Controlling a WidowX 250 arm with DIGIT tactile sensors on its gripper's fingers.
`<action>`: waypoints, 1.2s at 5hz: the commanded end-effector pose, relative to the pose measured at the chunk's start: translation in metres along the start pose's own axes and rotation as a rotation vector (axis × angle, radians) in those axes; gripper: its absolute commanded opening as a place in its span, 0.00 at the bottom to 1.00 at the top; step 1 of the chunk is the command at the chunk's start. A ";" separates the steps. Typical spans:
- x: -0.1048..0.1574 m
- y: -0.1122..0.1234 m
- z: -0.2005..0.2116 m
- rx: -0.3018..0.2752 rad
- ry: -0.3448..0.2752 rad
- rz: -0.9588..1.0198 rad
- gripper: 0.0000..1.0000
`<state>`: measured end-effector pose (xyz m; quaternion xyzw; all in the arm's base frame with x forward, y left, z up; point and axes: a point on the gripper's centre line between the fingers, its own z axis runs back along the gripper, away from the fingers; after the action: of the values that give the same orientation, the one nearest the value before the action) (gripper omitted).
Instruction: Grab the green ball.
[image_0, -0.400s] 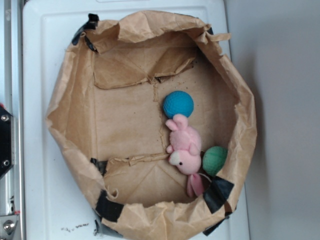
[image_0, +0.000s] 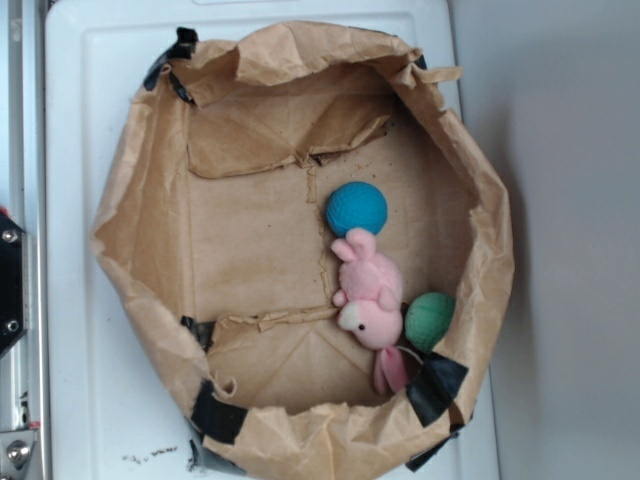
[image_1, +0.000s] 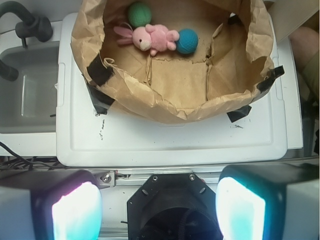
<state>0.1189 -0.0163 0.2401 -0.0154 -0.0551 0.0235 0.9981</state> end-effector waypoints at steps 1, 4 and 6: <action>0.056 -0.016 -0.053 0.159 -0.008 0.106 1.00; 0.111 0.016 -0.067 -0.058 -0.077 -0.015 1.00; 0.115 0.007 -0.076 -0.124 -0.086 -0.069 1.00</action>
<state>0.2360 -0.0020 0.1659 -0.0771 -0.0804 -0.0052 0.9938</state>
